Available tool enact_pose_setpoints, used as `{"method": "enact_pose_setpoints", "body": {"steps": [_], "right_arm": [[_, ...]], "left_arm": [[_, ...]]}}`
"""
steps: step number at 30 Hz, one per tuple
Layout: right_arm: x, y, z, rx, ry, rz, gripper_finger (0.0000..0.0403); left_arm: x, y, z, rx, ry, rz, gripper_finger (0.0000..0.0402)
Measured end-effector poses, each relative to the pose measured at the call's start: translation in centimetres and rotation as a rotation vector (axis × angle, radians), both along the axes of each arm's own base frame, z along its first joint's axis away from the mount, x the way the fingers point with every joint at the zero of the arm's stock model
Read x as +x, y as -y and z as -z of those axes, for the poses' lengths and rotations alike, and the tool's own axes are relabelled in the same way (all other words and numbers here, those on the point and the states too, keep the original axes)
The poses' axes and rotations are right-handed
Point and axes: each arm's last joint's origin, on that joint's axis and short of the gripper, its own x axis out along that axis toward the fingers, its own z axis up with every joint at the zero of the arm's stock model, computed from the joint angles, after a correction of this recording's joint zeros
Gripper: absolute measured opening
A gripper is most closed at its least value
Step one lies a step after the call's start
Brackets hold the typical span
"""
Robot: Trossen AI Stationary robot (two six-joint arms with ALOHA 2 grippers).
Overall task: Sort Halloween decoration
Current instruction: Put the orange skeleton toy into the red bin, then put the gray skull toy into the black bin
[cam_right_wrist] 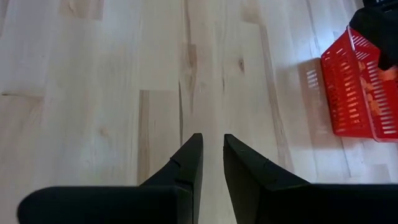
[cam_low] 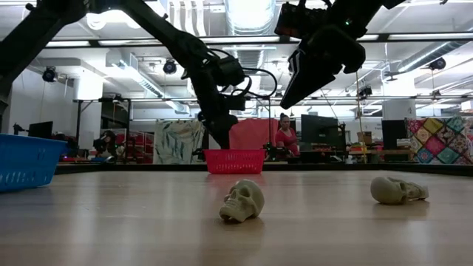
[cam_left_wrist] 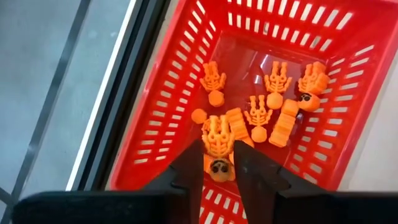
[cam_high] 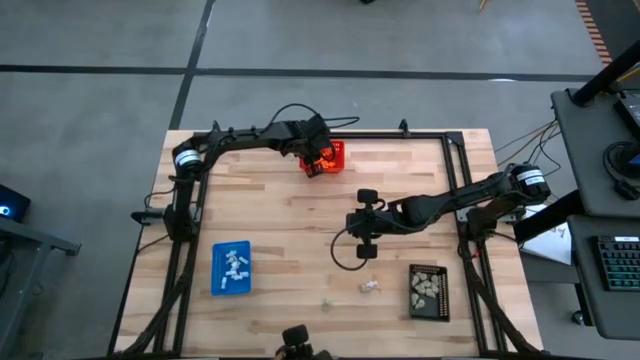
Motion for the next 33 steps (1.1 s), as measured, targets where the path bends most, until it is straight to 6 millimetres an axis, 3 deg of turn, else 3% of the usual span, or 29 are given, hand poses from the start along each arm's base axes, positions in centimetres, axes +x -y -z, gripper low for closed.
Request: {"method": "enact_pose_setpoints", "body": {"steps": [9,15,27,33], "right_arm": [[0.0,0.0,0.1,0.017,0.003,0.021,0.0054],[-0.1,0.0,0.2,0.024,0.003,0.031,0.0054],[-0.1,-0.1,0.3,0.096,0.006,0.053,0.0052],[-0.2,-0.3,0.4,0.141,0.002,0.059,0.0052]], "left_arm": [[-0.1,0.3,-0.4,-0.012,0.011,-0.02,0.0092],[-0.1,1.5,-2.3,-0.003,0.047,-0.009,0.0089],[-0.5,7.4,-7.9,0.03,0.187,0.087,0.0076],[-1.5,11.4,-8.8,0.017,0.251,0.144,0.0074]]}}
